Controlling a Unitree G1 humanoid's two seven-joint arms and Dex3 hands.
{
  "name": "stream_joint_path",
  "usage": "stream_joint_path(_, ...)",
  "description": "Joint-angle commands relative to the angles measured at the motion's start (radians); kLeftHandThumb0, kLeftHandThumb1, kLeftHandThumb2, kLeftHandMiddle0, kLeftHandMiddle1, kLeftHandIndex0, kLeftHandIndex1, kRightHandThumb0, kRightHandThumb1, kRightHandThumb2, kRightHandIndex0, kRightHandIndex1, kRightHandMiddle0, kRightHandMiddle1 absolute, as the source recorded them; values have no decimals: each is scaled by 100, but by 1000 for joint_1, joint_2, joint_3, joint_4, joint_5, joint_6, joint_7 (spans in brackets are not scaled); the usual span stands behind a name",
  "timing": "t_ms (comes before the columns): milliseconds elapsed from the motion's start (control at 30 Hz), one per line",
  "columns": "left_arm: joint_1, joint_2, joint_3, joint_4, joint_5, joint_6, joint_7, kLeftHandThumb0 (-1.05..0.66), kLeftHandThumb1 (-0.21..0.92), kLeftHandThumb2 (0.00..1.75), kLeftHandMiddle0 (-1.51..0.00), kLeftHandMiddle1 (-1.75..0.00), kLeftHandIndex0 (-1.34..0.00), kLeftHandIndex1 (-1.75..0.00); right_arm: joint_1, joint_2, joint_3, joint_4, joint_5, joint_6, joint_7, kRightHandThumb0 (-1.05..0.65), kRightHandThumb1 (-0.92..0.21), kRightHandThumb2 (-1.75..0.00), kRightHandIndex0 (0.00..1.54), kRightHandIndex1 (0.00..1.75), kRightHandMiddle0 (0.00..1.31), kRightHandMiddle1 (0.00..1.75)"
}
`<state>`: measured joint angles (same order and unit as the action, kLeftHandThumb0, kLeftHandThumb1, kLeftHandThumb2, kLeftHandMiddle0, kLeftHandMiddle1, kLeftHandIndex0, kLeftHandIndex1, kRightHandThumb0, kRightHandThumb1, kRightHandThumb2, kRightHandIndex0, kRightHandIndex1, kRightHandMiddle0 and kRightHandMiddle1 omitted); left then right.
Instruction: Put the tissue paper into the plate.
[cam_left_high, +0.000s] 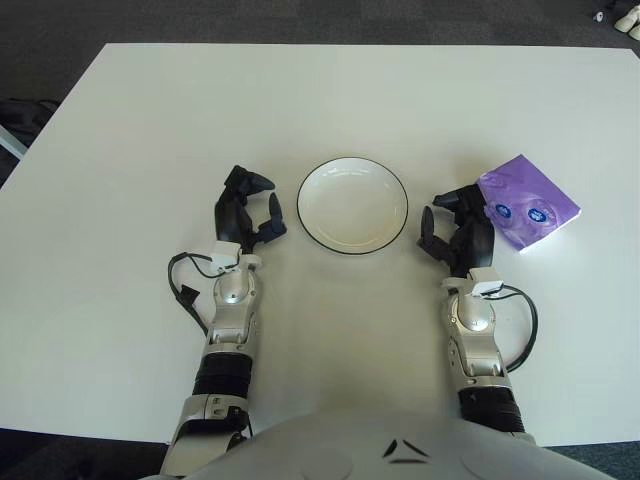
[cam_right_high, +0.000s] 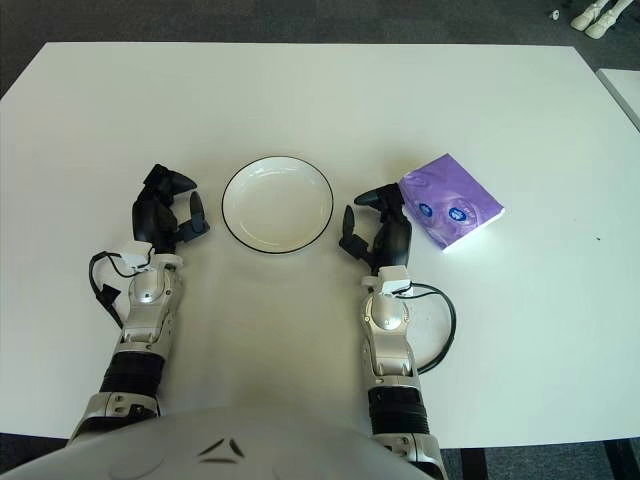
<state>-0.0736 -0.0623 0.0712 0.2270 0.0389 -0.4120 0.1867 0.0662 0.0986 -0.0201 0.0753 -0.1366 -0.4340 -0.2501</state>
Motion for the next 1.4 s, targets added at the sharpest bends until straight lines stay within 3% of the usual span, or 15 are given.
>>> stream_joint_path(0, 89, 7, 11, 102, 4, 30, -2, -47, 35, 128, -95, -175, -58, -175, 57, -2, -7, 42, 2, 34, 1, -42, -51, -108, 61, 148, 45, 175)
stream_joint_path(667, 91, 1, 9, 104, 3, 24, 2, -47, 35, 129, -94, -175, -58, -175, 62, -3, -9, 31, 1, 6, 0, -42, -51, -108, 60, 150, 46, 175)
stream_joint_path(967, 92, 1, 7, 105, 11, 25, 7, -47, 35, 129, -94, -175, -59, -175, 116, -43, 4, -171, -12, -17, 52, -42, -50, -109, 57, 153, 46, 175)
stream_joint_path(1133, 93, 2, 5, 103, 14, 28, 8, -47, 34, 130, -95, -175, -59, -175, 106, -99, 3, -179, -67, -154, 65, -42, -52, -107, 52, 148, 45, 175)
stream_joint_path(1233, 92, 3, 4, 106, 14, 22, 7, -47, 34, 130, -96, -175, -59, -175, 91, -126, -12, -151, -128, -235, 37, -39, -65, -89, 45, 142, 35, 175)
stream_joint_path(1367, 91, 9, 2, 117, 18, 1, 2, -47, 34, 129, -96, -175, -59, -175, 15, -190, -71, -55, -166, -353, -7, -37, -83, -65, 30, 132, 25, 175)
